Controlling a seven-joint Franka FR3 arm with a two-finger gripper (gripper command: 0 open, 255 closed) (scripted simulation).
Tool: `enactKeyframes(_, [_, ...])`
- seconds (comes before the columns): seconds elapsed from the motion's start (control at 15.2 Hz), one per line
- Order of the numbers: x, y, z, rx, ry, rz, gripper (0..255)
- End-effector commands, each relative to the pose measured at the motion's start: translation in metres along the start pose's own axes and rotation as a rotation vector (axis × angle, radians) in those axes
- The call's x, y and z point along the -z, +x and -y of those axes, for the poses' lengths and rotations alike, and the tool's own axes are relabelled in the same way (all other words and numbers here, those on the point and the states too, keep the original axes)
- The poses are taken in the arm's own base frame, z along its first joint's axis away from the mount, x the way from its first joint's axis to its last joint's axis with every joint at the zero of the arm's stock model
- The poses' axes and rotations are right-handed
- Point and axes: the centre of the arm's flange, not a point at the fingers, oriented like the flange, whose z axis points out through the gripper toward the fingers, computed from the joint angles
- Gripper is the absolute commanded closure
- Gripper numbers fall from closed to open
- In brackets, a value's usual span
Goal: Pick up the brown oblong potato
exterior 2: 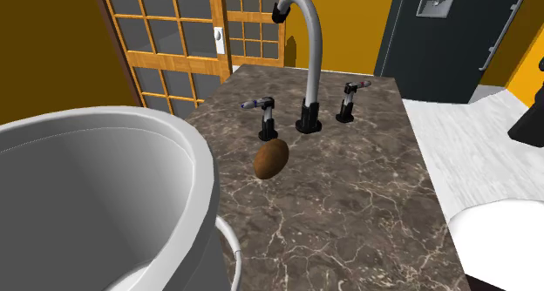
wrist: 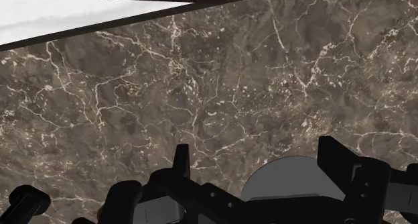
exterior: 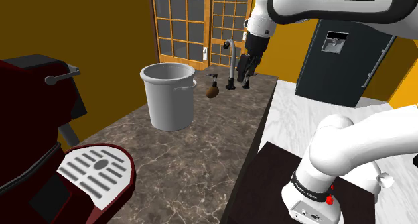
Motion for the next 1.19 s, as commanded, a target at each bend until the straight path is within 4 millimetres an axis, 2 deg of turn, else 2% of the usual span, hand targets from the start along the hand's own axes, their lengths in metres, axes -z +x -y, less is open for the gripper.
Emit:
enactKeyframes(0.0, [0.000, 0.000, 0.000, 0.000, 0.000, 0.000, 0])
enactKeyframes(0.59, [-0.063, 0.063, -0.081, 0.366, 0.001, 0.036, 0])
enactKeyframes(1.12, [-0.122, 0.138, -0.131, 0.691, 0.003, 0.067, 0])
